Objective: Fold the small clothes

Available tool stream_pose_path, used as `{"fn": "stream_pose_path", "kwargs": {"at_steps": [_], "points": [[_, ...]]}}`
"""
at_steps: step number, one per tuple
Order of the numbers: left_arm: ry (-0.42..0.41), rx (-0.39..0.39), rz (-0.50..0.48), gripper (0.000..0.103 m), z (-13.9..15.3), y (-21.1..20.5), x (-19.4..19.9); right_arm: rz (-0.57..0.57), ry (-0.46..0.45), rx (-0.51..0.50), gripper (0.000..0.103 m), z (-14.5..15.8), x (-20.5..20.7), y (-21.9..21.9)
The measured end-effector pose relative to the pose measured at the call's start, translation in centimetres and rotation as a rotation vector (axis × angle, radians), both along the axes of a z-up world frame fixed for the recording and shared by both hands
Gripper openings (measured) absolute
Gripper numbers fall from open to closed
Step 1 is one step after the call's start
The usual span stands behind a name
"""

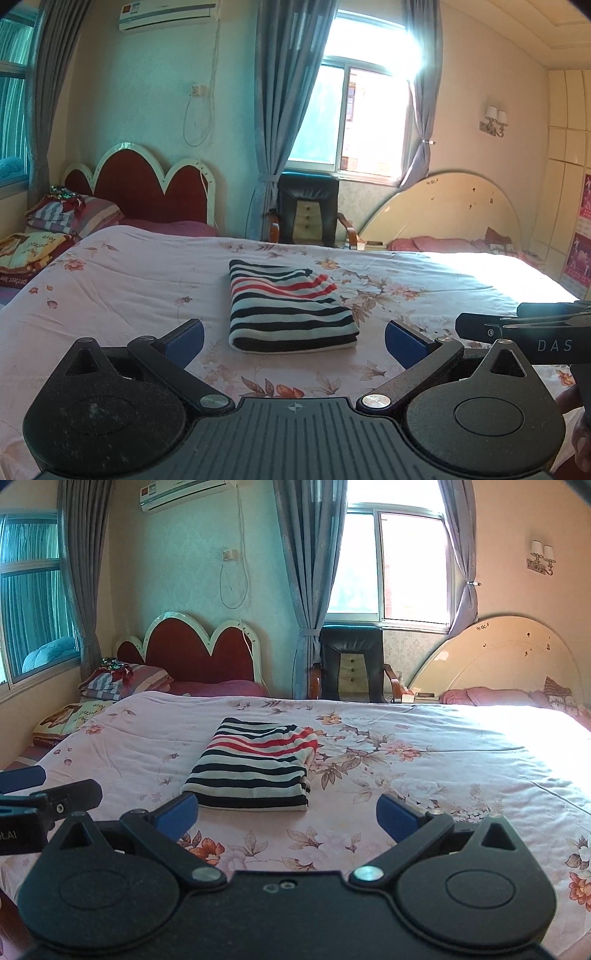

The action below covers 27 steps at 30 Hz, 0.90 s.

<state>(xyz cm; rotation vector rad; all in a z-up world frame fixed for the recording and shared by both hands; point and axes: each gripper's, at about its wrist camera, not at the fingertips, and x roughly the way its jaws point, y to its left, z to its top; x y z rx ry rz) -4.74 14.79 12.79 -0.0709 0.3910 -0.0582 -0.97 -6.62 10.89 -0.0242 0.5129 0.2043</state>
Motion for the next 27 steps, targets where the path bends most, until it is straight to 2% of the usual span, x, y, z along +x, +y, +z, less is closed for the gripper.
{"fn": "stream_pose_path", "kwargs": {"at_steps": [27], "points": [[0.009, 0.021, -0.012, 0.103, 0.32, -0.37, 0.65, -0.007, 0.008, 0.001, 0.102, -0.18, 0.85, -0.67]]}}
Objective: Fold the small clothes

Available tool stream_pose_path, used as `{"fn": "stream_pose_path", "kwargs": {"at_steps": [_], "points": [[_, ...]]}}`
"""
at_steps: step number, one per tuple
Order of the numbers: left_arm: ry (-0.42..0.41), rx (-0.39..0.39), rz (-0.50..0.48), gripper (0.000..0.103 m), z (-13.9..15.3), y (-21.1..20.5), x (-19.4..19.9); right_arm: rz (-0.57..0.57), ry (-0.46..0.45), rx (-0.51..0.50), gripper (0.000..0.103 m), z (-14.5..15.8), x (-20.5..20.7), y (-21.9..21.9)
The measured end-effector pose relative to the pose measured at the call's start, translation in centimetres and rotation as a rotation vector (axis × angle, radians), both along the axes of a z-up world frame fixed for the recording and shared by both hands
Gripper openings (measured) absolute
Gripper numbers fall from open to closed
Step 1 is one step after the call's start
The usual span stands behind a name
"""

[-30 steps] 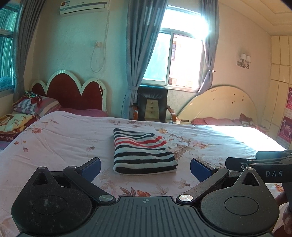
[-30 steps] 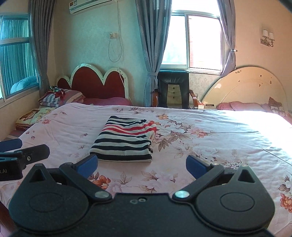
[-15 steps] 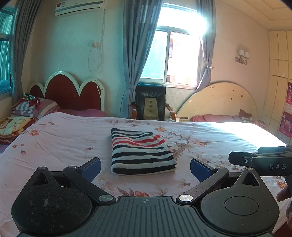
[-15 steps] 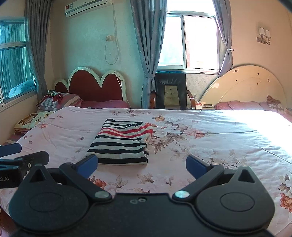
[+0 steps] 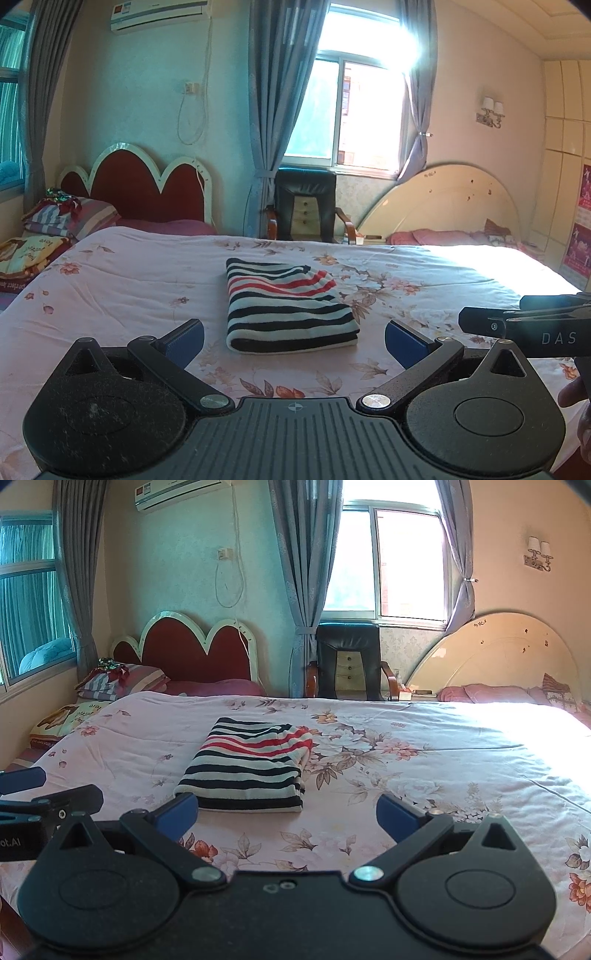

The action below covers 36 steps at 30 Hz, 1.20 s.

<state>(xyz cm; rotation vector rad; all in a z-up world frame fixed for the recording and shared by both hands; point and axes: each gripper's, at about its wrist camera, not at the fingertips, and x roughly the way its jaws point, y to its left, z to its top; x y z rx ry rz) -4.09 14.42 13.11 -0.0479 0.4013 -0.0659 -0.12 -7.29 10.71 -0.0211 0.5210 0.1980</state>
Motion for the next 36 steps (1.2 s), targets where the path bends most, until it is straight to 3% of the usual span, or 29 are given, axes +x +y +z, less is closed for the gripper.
{"fn": "stream_pose_path", "kwargs": {"at_steps": [36], "points": [[-0.006, 0.003, -0.009, 0.103, 0.1, -0.31, 0.27, 0.004, 0.009, 0.0, 0.102, -0.05, 0.23, -0.05]]}}
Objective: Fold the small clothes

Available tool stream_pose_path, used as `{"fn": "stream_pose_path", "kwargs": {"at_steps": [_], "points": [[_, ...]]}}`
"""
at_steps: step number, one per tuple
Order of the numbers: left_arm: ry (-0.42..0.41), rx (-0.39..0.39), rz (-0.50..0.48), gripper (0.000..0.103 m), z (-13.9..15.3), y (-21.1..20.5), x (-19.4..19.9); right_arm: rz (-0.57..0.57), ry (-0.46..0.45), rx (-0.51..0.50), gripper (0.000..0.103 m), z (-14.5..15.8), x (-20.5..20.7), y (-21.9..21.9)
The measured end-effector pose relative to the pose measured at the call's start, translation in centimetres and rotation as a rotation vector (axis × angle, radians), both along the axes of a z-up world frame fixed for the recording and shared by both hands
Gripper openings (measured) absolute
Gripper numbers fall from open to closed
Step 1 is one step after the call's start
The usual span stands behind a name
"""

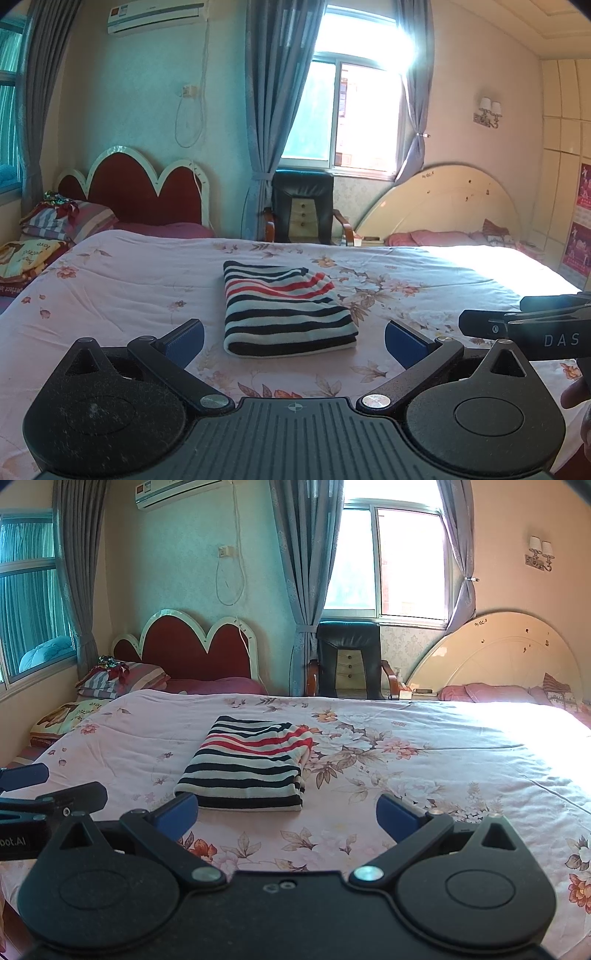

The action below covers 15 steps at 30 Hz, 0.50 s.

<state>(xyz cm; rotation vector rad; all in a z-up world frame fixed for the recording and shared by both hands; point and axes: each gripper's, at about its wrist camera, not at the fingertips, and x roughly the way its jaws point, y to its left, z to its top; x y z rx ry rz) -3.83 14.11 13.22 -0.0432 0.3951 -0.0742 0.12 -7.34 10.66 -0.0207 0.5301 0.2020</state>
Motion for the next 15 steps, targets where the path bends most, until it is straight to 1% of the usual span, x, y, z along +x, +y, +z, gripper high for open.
{"fn": "stream_pose_path", "kwargs": {"at_steps": [6, 11, 15], "points": [[-0.006, 0.0, -0.001, 0.103, -0.11, -0.04, 0.11, -0.001, -0.001, -0.001, 0.102, 0.0, 0.05, -0.08], [-0.009, 0.021, -0.006, 0.103, -0.14, -0.18, 0.21, 0.0, 0.0, 0.0, 0.102, -0.01, 0.02, -0.12], [-0.001, 0.015, 0.002, 0.103, -0.12, -0.21, 0.31, 0.002, 0.0, 0.001, 0.102, 0.0, 0.09, -0.19]]}}
